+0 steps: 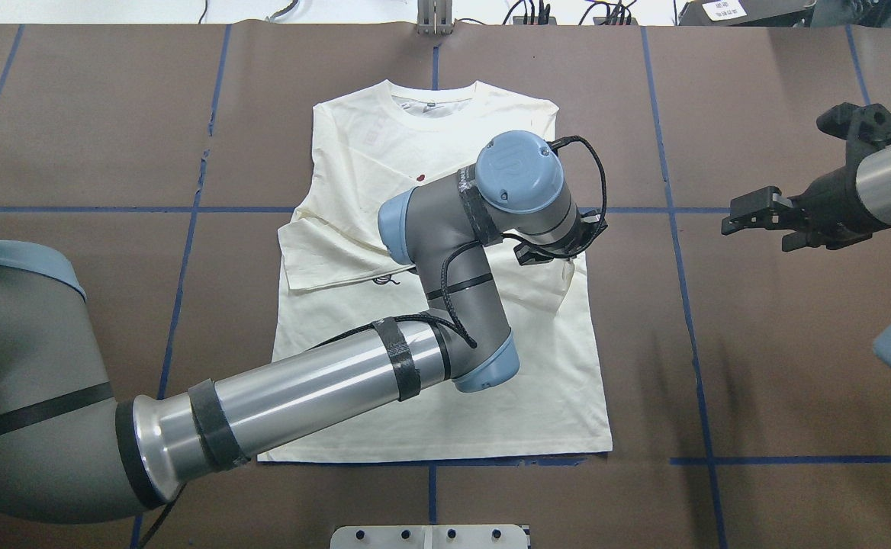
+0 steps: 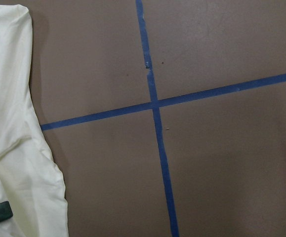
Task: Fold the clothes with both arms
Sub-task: 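Fold the grasped sleeve across the chest with the left gripper and release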
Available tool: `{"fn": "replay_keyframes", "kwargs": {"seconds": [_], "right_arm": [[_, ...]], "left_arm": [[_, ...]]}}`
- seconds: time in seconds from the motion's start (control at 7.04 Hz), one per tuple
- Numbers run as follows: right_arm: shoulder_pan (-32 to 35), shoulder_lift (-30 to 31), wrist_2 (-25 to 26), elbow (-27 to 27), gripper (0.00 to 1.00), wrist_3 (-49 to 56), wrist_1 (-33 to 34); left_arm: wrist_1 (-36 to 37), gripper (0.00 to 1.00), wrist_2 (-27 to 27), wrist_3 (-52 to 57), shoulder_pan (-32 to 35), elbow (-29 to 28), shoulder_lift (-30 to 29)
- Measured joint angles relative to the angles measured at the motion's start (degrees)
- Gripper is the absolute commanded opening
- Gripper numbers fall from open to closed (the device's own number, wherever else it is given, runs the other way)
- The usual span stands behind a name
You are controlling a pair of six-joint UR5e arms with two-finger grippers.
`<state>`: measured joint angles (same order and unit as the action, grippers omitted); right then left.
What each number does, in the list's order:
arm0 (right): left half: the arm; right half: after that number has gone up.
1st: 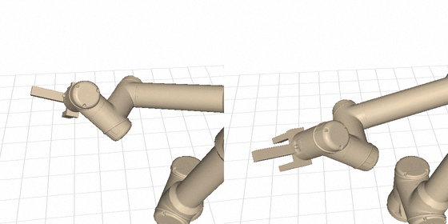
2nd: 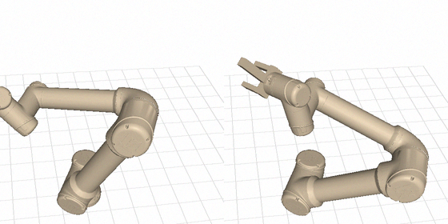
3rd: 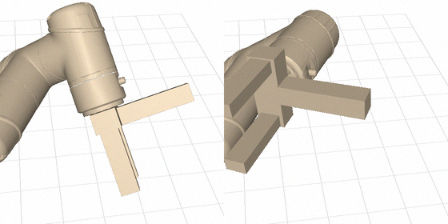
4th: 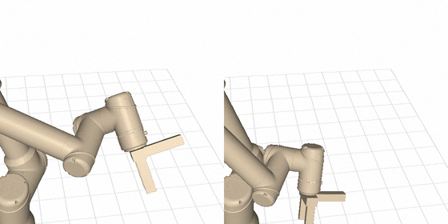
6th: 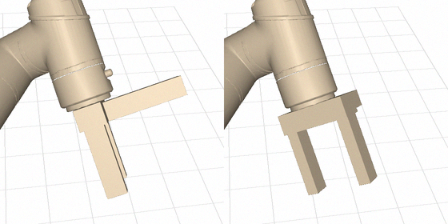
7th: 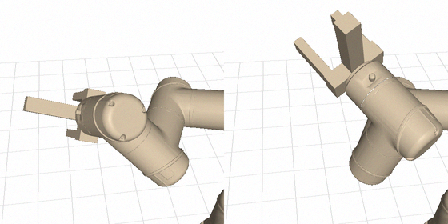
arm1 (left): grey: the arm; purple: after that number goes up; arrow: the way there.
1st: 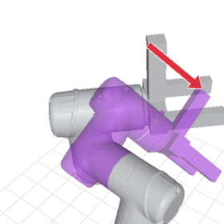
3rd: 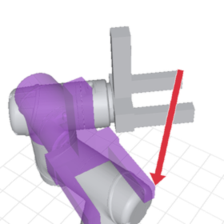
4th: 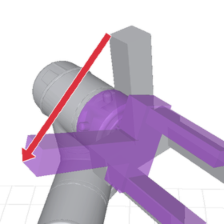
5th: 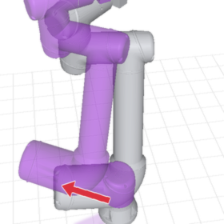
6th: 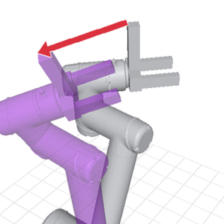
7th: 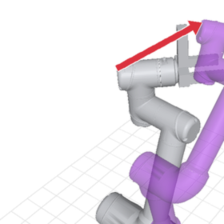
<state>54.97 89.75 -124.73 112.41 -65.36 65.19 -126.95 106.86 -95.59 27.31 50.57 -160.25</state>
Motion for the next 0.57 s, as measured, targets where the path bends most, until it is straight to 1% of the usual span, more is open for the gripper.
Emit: {"fn": "replay_keyframes", "kwargs": {"seconds": [0.14,0.28,0.43,0.57], "right_arm": [[0.12,1.05,0.21,-0.09,1.00,0.44,-1.07],[0.13,1.44,0.37,-0.22,1.00,0.51,-1.51],[0.08,1.49,0.55,-0.22,1.00,0.28,-1.76],[-0.20,1.45,1.07,-0.09,1.00,-0.48,-2.33]], "left_arm": [[-1.16,0.33,-1.45,-0.38,-0.01,-0.77,-0.03],[-1.88,0.44,-2.61,-1.02,0.00,-1.13,-0.08],[-2.02,0.46,-3.06,-1.39,0.13,-0.44,-0.10],[-0.64,0.46,-2.85,-1.54,0.47,1.90,0.18]]}}
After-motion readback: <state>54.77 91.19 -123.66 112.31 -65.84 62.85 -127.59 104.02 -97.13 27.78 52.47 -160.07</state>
